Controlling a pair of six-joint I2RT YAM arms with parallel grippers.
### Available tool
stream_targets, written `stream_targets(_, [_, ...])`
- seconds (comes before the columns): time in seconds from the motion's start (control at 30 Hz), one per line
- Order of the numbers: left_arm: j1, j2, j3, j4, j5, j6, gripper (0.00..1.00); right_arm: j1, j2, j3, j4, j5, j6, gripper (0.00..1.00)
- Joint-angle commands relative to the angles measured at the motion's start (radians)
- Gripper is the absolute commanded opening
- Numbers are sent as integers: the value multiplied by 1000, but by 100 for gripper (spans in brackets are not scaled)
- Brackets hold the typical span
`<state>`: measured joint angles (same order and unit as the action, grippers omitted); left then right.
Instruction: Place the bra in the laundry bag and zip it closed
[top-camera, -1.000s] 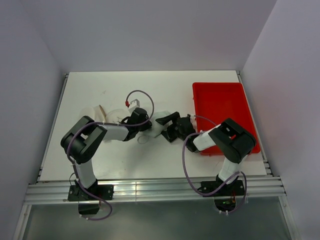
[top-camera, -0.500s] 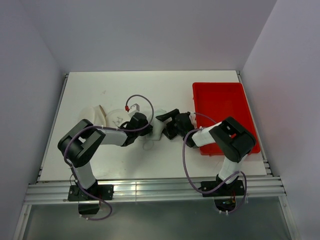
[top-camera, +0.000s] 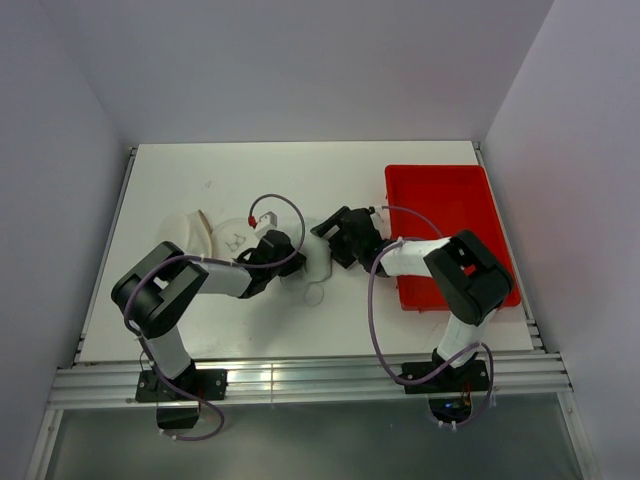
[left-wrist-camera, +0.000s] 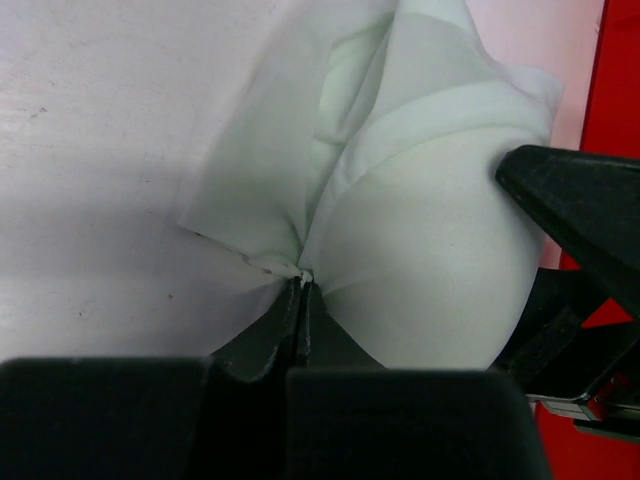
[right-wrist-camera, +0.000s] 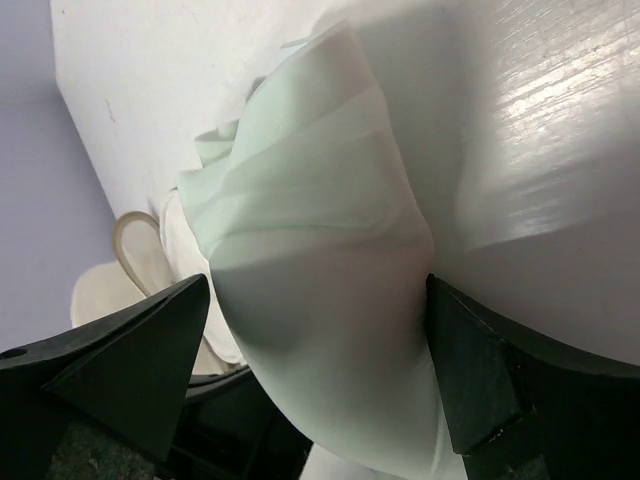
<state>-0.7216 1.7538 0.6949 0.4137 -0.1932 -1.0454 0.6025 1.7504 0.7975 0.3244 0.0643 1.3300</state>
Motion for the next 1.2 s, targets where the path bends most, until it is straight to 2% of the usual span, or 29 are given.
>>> stream_targets(0.0, [-21,52,-63,-205,66,13,0,13,-78,2,-16,8,-61,94])
stream_targets(0.1, [-21,55,-72,-197,66,12,0,17,-109,-21,25,-29,-61,94])
stream_targets(0.27, [-21,46,-75,-196,69,12,0,60,-169,-14,-33,-44,-81,94])
stream_targets(0.4, [-19,24,-80,-196,67,15,0,83,-222,-90,40,-60,-66,93])
stream_targets(0.53, [-19,-8,-98,-188,77,9,0,102,-195,-110,95,-106,-54,93])
stream_targets(0.67, [-19,-50,-130,-171,89,-1,0,118,-120,-78,139,-150,-45,88])
stream_targets(0.8, [-19,-79,-135,-194,74,5,0,138,-95,3,-10,-66,-78,84])
stream_targets(0.93, [-19,-91,-140,-205,66,8,0,138,-130,-50,-47,-5,-60,79])
stream_targets(1.17, [-19,-89,-150,-205,58,-8,0,132,-207,-98,-123,68,-69,77])
